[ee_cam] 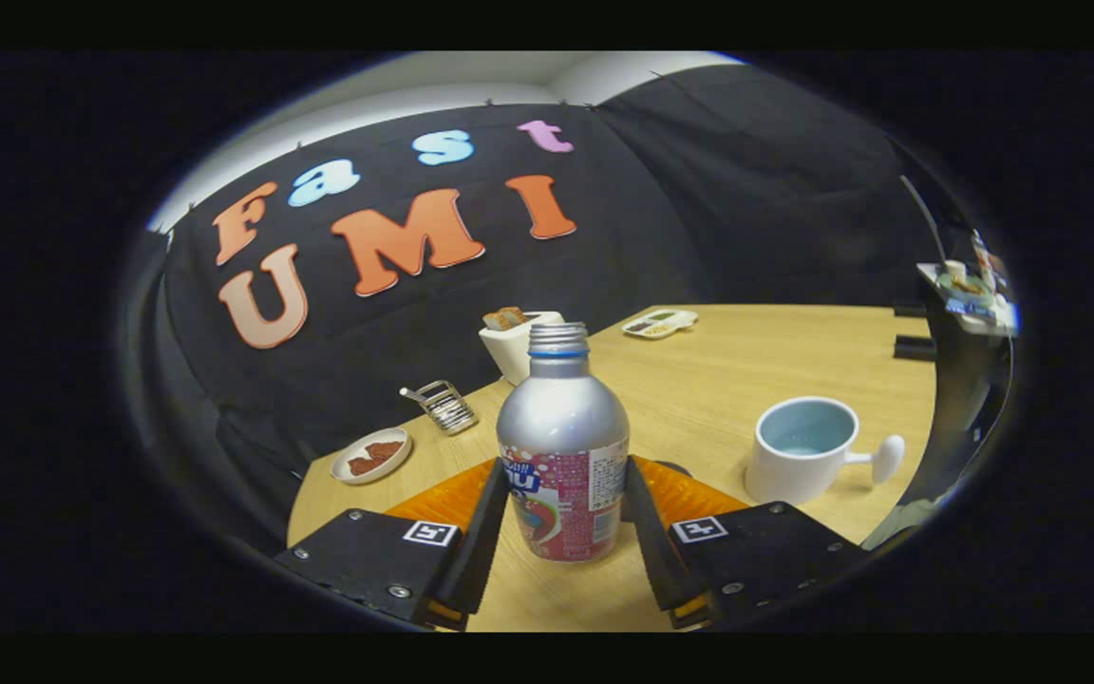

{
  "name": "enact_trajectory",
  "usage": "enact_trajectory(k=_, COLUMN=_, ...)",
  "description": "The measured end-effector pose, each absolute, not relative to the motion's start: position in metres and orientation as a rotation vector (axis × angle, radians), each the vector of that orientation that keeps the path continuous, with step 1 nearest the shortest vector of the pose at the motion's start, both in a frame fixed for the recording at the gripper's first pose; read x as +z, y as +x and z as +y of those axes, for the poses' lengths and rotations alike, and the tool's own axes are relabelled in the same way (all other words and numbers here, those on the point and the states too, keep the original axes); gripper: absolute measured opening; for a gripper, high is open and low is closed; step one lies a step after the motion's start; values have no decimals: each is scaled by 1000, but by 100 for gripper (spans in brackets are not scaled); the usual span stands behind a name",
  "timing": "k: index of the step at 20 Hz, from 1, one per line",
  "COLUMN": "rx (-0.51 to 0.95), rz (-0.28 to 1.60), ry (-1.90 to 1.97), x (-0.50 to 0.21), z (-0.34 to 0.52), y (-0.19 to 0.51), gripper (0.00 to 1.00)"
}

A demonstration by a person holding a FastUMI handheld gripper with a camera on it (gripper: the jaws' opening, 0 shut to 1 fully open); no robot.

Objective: Take the bottle from table, then pour the juice into the cup, finally place the bottle on the coaster

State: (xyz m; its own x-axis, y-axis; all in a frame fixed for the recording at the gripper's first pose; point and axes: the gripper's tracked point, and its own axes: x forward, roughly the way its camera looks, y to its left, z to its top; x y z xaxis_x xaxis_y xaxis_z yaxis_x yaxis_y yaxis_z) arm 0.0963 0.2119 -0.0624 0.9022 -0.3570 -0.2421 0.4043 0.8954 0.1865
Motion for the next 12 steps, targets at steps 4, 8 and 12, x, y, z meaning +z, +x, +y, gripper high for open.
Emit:
enact_trajectory(k=4, rx=-395, rz=195, ry=-23, x=-67, z=204, y=109, gripper=67)
enact_trajectory(k=8, rx=-361, rz=189, ry=-130, x=-81, z=204, y=125, gripper=68)
enact_trajectory(k=12, rx=-381, rz=189, ry=-147, x=-93, z=186, y=130, gripper=68)
